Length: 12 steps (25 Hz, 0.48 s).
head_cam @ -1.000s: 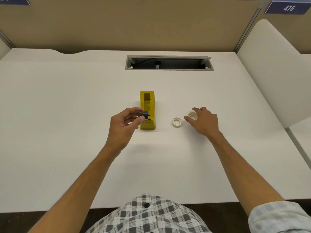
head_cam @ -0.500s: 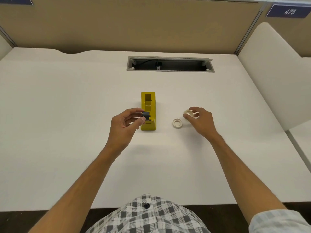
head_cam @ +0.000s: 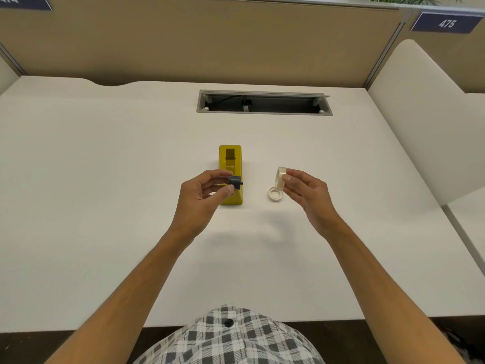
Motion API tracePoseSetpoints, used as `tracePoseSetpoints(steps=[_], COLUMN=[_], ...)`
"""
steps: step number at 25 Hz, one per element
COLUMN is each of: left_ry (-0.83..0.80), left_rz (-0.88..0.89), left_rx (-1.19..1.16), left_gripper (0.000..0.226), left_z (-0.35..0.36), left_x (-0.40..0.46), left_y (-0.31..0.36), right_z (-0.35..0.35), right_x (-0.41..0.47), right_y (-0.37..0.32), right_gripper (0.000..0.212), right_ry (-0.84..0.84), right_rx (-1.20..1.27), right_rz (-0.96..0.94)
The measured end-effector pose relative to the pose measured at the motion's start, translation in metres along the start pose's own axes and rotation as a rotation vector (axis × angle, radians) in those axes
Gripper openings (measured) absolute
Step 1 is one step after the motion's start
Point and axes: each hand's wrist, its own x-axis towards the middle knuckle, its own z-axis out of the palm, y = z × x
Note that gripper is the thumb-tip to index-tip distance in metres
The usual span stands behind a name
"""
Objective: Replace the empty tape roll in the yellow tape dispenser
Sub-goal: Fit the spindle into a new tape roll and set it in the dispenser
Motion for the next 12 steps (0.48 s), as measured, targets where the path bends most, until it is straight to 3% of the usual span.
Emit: tracePoseSetpoints(steps=[12], left_ry=[-0.040], left_rz=[0.028], left_rx=[0.011], left_gripper=[0.026], left_z=[0.007], left_x=[-0.003], left_y=[0.008], right_z=[0.039], right_x=[-0.029], right_y=[-0.018], right_gripper=[0.019], right_ry=[-0.144], right_rx=[-0.136], right_rz=[-0.040])
